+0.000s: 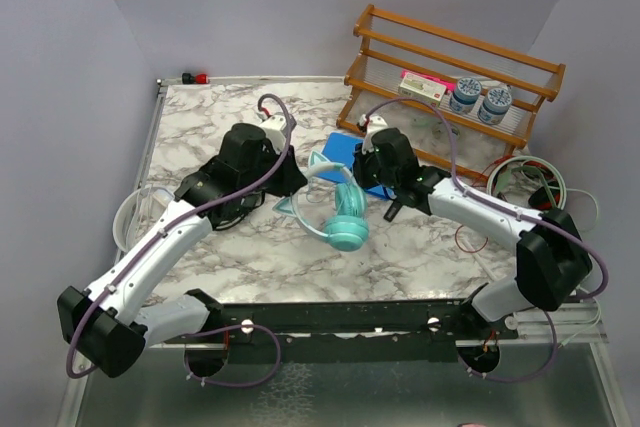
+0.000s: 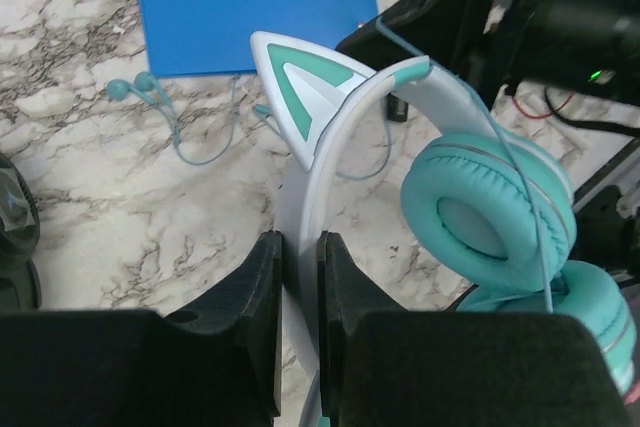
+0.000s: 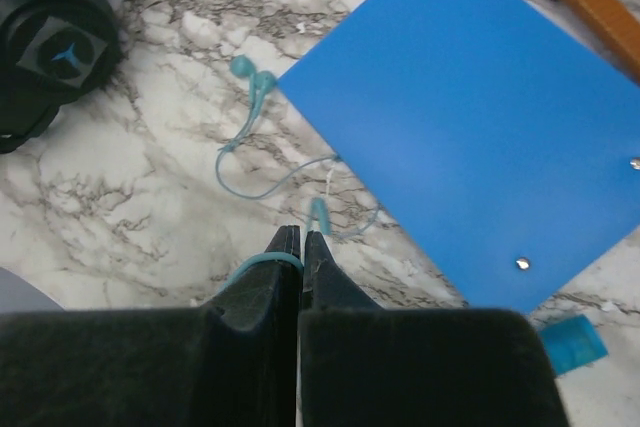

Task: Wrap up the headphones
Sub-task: Wrap the headphones cable around the headphones.

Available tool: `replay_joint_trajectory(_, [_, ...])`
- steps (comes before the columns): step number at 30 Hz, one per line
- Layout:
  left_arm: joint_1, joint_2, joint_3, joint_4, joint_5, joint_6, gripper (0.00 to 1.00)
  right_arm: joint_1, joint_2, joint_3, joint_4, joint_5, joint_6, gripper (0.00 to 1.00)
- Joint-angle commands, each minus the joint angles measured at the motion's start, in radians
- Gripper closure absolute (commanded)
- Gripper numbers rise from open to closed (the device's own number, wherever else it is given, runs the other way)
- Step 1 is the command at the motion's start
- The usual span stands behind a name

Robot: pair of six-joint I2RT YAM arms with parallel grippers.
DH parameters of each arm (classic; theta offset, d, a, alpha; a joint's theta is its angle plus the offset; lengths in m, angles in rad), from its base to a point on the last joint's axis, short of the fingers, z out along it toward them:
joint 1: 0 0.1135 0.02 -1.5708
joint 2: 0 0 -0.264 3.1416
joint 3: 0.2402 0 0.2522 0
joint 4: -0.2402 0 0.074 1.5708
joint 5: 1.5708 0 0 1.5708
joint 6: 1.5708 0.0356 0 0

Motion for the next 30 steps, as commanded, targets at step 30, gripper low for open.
replay_joint_trajectory(30, [0.019, -0.019, 0.078, 0.417, 0.325, -0.655, 1.00, -0.021, -0.179, -0.498, 0.961, -0.379, 0.250, 0.79])
